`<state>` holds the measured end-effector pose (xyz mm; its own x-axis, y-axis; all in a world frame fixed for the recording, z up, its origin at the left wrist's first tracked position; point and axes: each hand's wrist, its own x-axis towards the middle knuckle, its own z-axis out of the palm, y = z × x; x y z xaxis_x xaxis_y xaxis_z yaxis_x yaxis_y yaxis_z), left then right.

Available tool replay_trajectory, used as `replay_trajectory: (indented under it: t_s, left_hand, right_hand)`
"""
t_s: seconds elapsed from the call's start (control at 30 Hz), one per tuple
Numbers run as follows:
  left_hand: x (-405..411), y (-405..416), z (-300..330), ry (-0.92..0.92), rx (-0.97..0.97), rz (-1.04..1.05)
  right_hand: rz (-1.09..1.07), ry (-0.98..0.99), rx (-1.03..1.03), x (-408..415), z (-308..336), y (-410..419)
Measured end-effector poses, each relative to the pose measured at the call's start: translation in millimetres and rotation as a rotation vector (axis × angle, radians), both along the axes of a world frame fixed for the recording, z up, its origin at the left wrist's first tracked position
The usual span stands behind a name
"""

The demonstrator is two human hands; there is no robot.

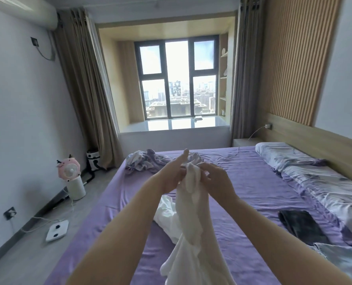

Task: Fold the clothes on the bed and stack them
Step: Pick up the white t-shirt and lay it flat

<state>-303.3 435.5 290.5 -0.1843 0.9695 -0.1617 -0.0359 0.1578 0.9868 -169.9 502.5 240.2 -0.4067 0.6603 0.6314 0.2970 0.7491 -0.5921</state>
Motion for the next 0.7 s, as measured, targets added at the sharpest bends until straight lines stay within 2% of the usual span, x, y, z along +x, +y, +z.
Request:
replay_trajectory:
  t_s: [0.1,0.23,0.3,0.33,0.43,0.5,0.63,0.7]
  left_hand:
    - [4,-5,-9,-0.017,0.016,-0.024]
    - [25,-6,-25,0.262,-0.002,-0.083]
    - [32,3,-36,0.390,-0.031,-0.016]
    - [34,8,-40,0.399,-0.009,0.023]
    - [38,22,-42,0.178,0.077,0.041]
    - [46,31,-37,0.068,0.110,-0.008]
    - [80,57,-28,0.028,0.150,-0.043]
    - [91,67,-26,0.011,0.176,-0.022]
  right_hand:
    - [-0.036,-0.074,-0.137,12,9,7]
    - [-0.141,-0.046,-0.154,27,16,24]
    - [-0.142,-0.070,-0.121,35,21,30]
    - [-0.146,-0.079,-0.113,40,22,34]
    - [-0.173,-0.132,-0.133,62,20,55]
    - [-0.067,-0.166,-0.150,80,15,69]
    - [0.266,-0.431,0.105,105,5,84]
    - [0.327,-0.404,0.141,109,7,82]
